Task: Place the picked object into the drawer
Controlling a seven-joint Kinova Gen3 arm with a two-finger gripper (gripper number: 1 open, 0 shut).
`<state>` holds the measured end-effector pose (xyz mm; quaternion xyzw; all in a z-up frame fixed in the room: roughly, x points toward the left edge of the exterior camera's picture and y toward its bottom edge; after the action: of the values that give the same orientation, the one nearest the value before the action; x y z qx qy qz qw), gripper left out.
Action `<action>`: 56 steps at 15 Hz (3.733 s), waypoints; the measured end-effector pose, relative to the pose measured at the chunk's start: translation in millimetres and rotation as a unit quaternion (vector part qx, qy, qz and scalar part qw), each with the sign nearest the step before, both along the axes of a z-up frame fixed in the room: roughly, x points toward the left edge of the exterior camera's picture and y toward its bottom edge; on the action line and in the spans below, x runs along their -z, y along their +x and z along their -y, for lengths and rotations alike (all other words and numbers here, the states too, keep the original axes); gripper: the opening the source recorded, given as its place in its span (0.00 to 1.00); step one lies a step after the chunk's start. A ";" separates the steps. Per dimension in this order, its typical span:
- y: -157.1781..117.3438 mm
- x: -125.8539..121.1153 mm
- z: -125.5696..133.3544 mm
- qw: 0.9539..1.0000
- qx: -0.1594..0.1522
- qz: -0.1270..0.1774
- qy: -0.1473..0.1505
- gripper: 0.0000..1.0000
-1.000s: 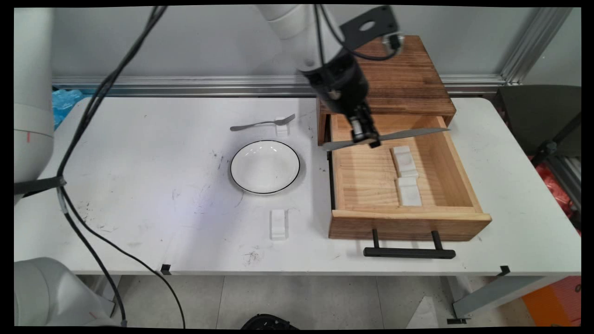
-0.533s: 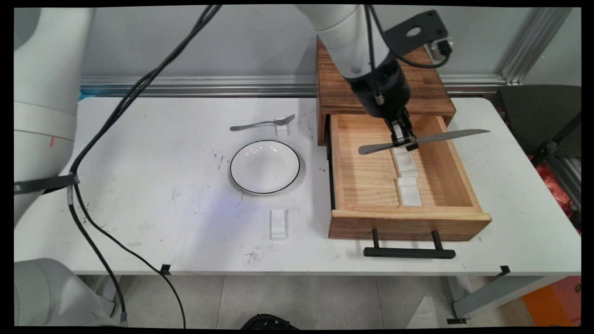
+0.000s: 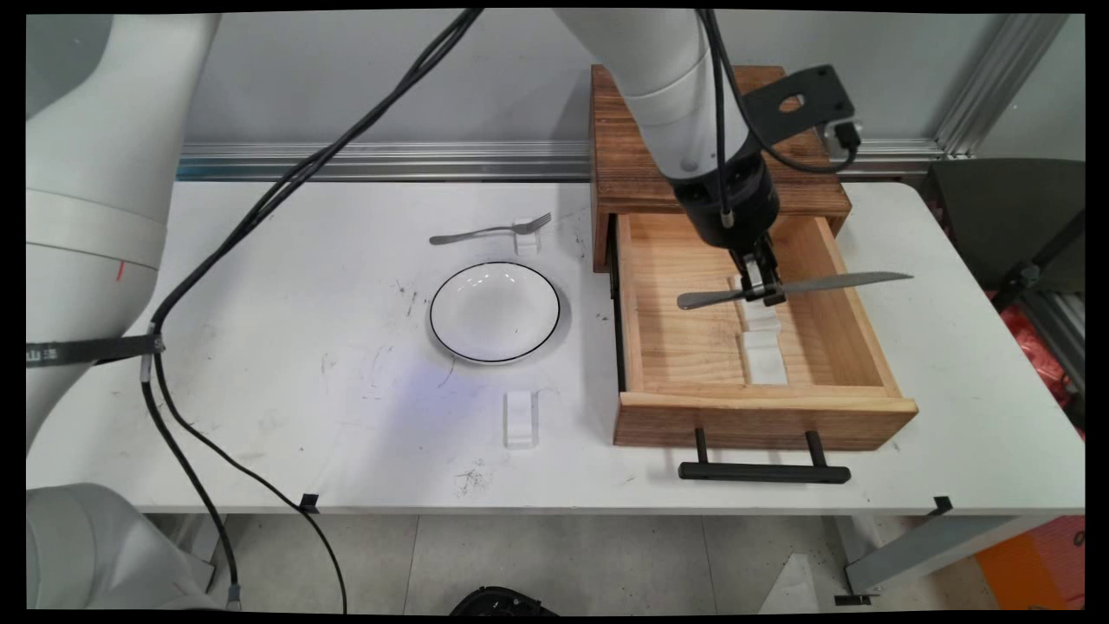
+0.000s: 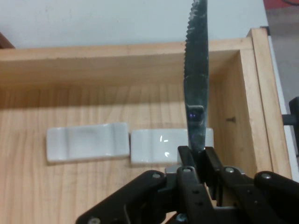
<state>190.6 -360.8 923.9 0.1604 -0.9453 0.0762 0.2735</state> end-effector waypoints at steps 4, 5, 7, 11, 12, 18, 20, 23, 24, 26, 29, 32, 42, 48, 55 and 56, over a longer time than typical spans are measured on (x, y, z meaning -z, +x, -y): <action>-1.1 15.2 -0.9 1.000 -0.004 0.011 0.008 0.00; -1.0 18.4 -1.1 1.000 -0.005 0.013 0.009 0.00; 0.1 26.3 -2.1 1.000 -0.009 0.018 0.013 0.00; 4.6 41.3 -4.6 0.999 -0.020 0.028 0.021 0.00; 5.8 44.7 -5.2 0.999 -0.023 0.030 0.023 0.00; 7.9 62.7 -5.1 0.999 -0.030 0.035 0.026 0.00; 6.7 66.3 -4.0 0.999 -0.029 0.034 0.025 0.00; 3.8 72.7 -0.9 0.999 -0.027 0.032 0.022 0.00; 2.8 74.7 0.3 0.999 -0.026 0.031 0.020 0.00; 0.8 78.5 2.8 0.999 -0.024 0.029 0.018 0.00; -2.2 84.2 7.0 0.999 -0.022 0.029 0.014 0.00; -3.5 90.4 9.2 0.999 -0.025 0.029 0.016 0.00; -6.8 107.5 9.4 0.999 -0.032 0.028 0.021 0.00; -9.0 115.3 9.3 0.999 -0.029 0.027 0.020 0.00; -10.1 122.8 10.9 0.999 -0.025 0.025 0.016 0.00; -10.4 123.6 11.2 0.999 -0.025 0.025 0.015 0.00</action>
<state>180.2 -372.0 800.3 0.1861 -0.9486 0.0725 0.2456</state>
